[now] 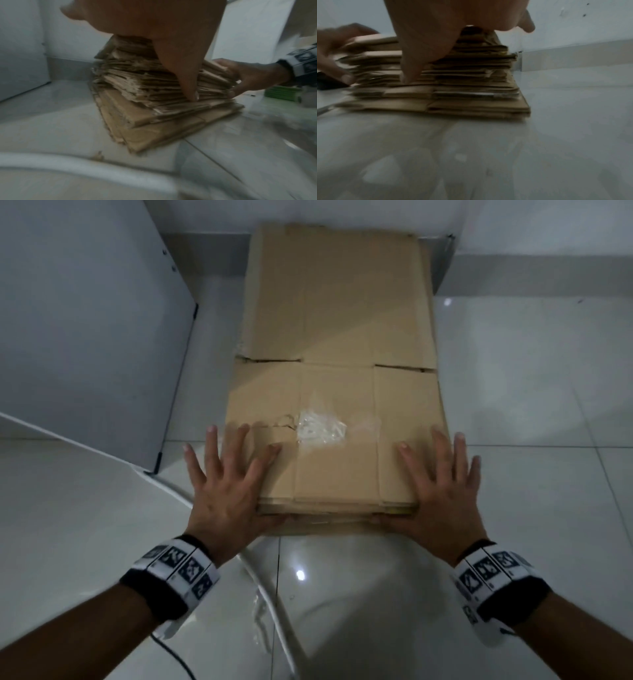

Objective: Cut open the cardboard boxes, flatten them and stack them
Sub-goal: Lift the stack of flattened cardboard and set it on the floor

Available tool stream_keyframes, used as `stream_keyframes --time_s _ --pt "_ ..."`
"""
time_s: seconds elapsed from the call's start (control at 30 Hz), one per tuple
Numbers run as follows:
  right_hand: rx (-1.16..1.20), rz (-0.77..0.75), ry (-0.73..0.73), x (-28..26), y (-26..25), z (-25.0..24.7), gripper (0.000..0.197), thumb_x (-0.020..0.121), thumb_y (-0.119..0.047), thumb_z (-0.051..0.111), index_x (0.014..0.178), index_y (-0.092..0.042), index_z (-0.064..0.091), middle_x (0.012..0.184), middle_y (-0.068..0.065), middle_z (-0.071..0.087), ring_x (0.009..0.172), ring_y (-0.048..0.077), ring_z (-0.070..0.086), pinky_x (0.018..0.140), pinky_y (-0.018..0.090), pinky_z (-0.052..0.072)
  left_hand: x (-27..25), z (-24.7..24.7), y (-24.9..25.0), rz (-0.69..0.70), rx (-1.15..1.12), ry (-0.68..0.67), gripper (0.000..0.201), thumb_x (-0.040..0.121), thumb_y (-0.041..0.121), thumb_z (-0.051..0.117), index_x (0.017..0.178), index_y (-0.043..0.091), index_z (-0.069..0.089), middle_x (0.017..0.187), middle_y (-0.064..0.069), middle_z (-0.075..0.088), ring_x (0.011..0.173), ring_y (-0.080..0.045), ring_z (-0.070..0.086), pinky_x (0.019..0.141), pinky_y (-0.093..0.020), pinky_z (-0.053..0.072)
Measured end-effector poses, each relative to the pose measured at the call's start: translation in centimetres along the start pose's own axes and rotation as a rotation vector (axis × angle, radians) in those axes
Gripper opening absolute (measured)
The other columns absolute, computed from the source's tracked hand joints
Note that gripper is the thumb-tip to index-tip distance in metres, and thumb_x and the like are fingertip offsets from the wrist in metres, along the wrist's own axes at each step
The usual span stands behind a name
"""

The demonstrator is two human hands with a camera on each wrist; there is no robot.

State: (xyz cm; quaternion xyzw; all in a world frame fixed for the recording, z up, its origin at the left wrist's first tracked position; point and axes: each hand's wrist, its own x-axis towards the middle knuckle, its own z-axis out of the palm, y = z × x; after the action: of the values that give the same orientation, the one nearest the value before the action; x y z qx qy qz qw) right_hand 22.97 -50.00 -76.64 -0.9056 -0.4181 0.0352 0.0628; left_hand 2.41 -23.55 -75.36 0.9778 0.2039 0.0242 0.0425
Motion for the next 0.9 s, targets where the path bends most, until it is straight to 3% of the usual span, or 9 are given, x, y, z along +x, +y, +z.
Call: stream_keyframes --time_s 0.07,0.23,0.37,0.53,0.63,0.7,0.73,0.8,0.9 --pt "-0.004 -0.024 0.077 -2.1 -0.5 1.0 0.122 0.057 -0.093 0.059 0.155 -0.027 0.028 0.166 0.022 0.010 0.151 0.052 0.004 0.112 0.075 0.004 -1.7 0.2 0.8 0.077 0.014 0.094 0.124 0.059 0.084 0.071 0.157 0.025 0.026 0.164 -0.023 0.020 0.149 -0.057 0.012 0.114 -0.077 -0.003" --pt "-0.084 -0.047 0.073 -1.7 -0.7 3.1 0.135 0.044 -0.086 0.076 0.154 -0.028 0.025 0.163 0.023 0.022 0.146 0.054 0.018 0.111 0.076 0.016 -2.2 3.1 0.6 0.038 0.022 0.023 0.148 0.037 0.082 0.084 0.160 0.028 0.020 0.165 -0.018 0.020 0.149 -0.050 0.017 0.110 -0.081 0.016" --pt "-0.066 -0.024 0.091 -1.9 -1.0 3.3 0.128 0.051 -0.084 0.073 0.155 -0.029 0.024 0.163 0.021 0.020 0.146 0.053 0.019 0.110 0.071 0.025 -2.8 3.3 0.7 0.005 -0.014 0.045 0.134 0.048 0.078 0.085 0.157 0.031 0.025 0.164 -0.014 0.022 0.148 -0.049 0.022 0.109 -0.077 0.025" --pt "0.162 0.077 0.245 -4.0 -1.0 2.9 0.121 0.056 -0.084 0.071 0.152 -0.023 0.031 0.162 0.019 0.023 0.150 0.045 0.017 0.116 0.065 0.019 -4.7 2.2 1.2 -0.085 -0.286 0.288 0.116 0.057 0.084 0.075 0.148 0.024 0.036 0.158 -0.016 0.031 0.148 -0.044 0.027 0.116 -0.070 0.020" --pt "0.760 0.451 0.406 -4.2 -0.7 3.0 0.108 0.077 -0.084 0.054 0.153 -0.012 0.032 0.157 0.014 0.033 0.145 0.033 0.034 0.119 0.050 0.029 -4.8 1.4 1.6 -0.459 -0.937 0.500 0.108 0.074 0.085 0.057 0.149 0.010 0.035 0.152 -0.019 0.037 0.142 -0.033 0.038 0.121 -0.051 0.031" --pt "1.079 0.765 0.481 -3.1 -1.9 3.3 0.092 0.085 -0.077 0.045 0.151 -0.012 0.038 0.150 0.008 0.045 0.137 0.024 0.045 0.115 0.036 0.036 -3.5 2.3 1.9 -0.980 -1.497 0.472 0.104 0.072 0.091 0.049 0.152 0.024 0.041 0.154 -0.011 0.046 0.140 -0.028 0.046 0.120 -0.049 0.035" --pt "1.112 0.837 0.508 -2.4 -2.5 3.3 0.080 0.090 -0.068 0.044 0.148 -0.013 0.043 0.147 0.006 0.049 0.134 0.021 0.048 0.112 0.031 0.038 -2.6 3.1 1.8 -1.132 -1.678 0.396 0.105 0.067 0.096 0.050 0.150 0.033 0.046 0.152 -0.003 0.052 0.139 -0.026 0.050 0.119 -0.052 0.035" --pt "1.128 0.911 0.566 -0.6 -3.0 3.4 0.059 0.097 -0.057 0.047 0.141 -0.018 0.053 0.139 0.001 0.056 0.128 0.015 0.052 0.108 0.028 0.042 -0.6 3.8 1.9 -1.153 -1.743 0.291 0.099 0.060 0.099 0.058 0.141 0.042 0.057 0.142 0.009 0.062 0.134 -0.022 0.055 0.116 -0.054 0.037" --pt "1.155 1.123 0.593 1.8 -3.0 3.0 0.052 0.091 -0.067 0.050 0.127 -0.031 0.063 0.130 -0.005 0.063 0.117 0.015 0.058 0.105 0.032 0.045 2.4 4.2 2.0 -1.303 -1.697 0.334 0.089 0.054 0.088 0.070 0.123 0.031 0.072 0.119 0.008 0.074 0.115 -0.024 0.067 0.107 -0.051 0.047"
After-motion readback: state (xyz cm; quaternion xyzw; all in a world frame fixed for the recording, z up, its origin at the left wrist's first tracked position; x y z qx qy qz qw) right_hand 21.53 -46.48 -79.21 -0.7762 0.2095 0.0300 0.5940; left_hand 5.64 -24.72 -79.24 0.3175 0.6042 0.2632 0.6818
